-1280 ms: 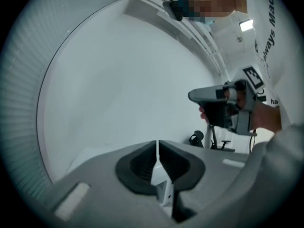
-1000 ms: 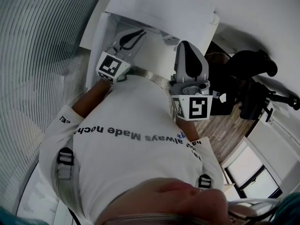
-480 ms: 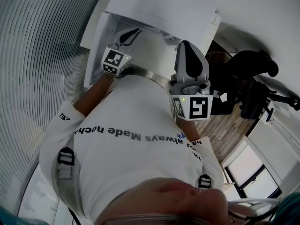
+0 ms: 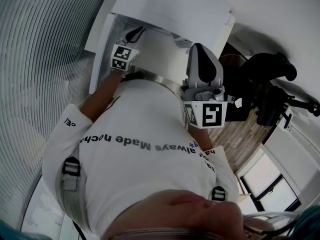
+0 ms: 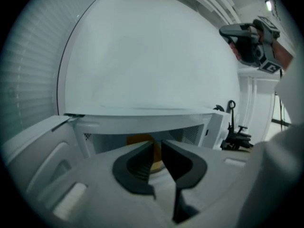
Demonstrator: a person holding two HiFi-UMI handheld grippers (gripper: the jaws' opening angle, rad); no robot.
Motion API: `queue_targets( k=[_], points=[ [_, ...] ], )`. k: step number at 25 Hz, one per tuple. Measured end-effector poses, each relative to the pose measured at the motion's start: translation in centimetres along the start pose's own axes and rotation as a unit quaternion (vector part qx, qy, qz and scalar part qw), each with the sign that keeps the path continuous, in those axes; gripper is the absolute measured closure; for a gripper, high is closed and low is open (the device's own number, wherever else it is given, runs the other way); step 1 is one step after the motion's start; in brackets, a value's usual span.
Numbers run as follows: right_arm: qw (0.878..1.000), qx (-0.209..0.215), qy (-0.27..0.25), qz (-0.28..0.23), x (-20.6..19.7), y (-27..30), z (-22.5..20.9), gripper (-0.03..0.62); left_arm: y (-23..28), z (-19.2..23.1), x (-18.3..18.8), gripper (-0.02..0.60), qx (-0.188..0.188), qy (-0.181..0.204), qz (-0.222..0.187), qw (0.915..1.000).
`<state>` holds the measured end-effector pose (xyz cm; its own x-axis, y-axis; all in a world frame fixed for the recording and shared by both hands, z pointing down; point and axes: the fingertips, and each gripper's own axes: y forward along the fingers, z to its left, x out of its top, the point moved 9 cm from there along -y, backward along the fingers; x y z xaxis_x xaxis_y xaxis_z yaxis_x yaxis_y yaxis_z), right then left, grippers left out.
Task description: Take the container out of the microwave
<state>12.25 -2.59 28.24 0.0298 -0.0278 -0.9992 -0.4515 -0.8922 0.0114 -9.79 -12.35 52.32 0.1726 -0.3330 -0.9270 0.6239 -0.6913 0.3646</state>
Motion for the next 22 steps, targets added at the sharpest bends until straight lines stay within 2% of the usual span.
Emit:
queue_targets(
  k=[10, 22],
  points=[
    [1.000, -0.004, -0.002, 0.003, 0.0, 0.2, -0.1, 0.594, 2.7, 2.4, -2.6, 0.523, 0.017, -0.016, 0.028, 0.9993],
    [1.000, -0.006, -0.002, 0.006, -0.2, 0.6, -0.1, 0.594, 5.5, 4.3, -4.8, 0.517, 0.017, -0.022, 0.060, 0.9978]
  ],
)
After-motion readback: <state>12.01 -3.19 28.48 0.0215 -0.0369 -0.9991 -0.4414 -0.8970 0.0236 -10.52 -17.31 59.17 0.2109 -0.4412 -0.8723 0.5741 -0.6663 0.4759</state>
